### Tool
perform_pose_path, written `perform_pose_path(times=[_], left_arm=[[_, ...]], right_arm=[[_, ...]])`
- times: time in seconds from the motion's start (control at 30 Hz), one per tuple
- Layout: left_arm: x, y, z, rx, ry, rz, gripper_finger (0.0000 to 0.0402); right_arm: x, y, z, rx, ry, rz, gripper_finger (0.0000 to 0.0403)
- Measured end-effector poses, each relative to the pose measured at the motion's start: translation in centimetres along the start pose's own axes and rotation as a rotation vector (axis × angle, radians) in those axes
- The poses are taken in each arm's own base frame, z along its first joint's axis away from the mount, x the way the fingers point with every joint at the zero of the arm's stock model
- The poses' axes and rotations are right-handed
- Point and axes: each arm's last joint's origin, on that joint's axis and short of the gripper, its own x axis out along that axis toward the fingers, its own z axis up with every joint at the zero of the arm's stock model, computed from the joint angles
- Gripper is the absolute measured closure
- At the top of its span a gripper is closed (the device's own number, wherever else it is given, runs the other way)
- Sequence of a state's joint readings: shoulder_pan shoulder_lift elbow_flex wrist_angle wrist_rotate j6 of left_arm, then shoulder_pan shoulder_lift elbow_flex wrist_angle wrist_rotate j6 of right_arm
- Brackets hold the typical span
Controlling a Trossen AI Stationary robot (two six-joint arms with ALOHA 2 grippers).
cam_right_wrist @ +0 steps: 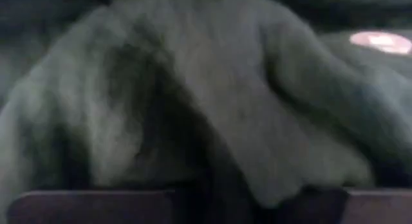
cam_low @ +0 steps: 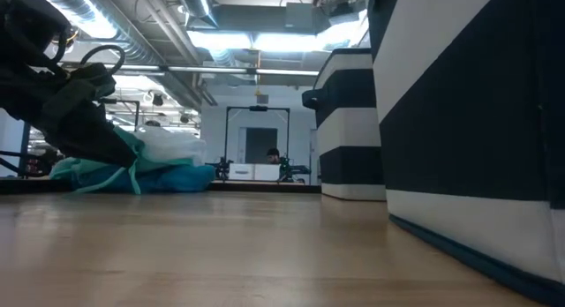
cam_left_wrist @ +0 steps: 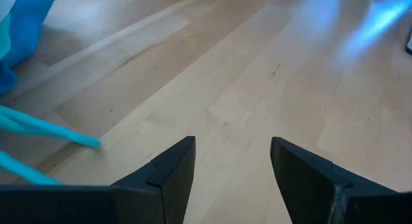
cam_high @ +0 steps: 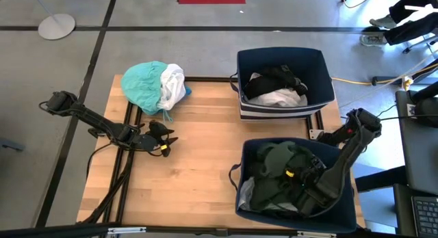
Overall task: Sort clothes
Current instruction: Put the green long sleeve into the bottom blue laundry organizer, then put the light blue shorts into the bottom blue laundry organizer
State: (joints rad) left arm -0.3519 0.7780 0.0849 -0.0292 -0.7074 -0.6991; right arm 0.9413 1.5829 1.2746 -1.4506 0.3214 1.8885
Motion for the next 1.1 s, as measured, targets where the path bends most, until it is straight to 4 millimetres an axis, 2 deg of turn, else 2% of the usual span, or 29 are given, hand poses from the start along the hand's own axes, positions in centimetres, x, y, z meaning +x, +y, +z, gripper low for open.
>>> perform_pose_path(times=[0.13,0.27,0.47,0.6,0.7,0.8,0.9,1.0,1.1], left_arm=[[0.0,0.0,0.0,0.0,0.0,0.0,0.0208],[0.0,0.0,0.0,0.0,-0.002,-0.002,0.0208],[0.0,-0.1,0.1,0.007,-0.012,-0.01,0.0208],[0.0,-0.1,0.1,0.007,-0.012,-0.01,0.0208],[0.0,-0.1,0.1,0.007,-0.012,-0.01,0.0208],[0.0,-0.1,0.1,0.007,-0.012,-0.01,0.0208],[0.0,-0.1,0.1,0.007,-0.011,-0.009,0.0208],[0.0,-0.1,0.1,0.007,-0.011,-0.01,0.0208],[0.0,-0.1,0.1,0.007,-0.004,-0.018,0.0208]], right_arm=[[1.3,0.0,-0.6,0.024,0.062,-0.017,0.0281],[0.8,0.2,-0.3,0.045,0.126,-0.028,0.0234],[-3.0,0.7,1.8,0.018,0.316,-0.009,0.019],[-6.4,0.9,3.7,-0.039,0.408,0.081,0.0183],[-8.8,0.6,5.3,-0.01,0.419,0.185,0.0183],[-11.0,-0.1,6.9,0.04,0.381,0.293,0.0182],[-12.8,-0.7,8.5,0.076,0.267,0.395,0.0182],[-14.0,-1.1,10.2,0.059,0.072,0.468,0.0182],[-14.5,-1.4,12.0,0.031,-0.192,0.472,0.0182]])
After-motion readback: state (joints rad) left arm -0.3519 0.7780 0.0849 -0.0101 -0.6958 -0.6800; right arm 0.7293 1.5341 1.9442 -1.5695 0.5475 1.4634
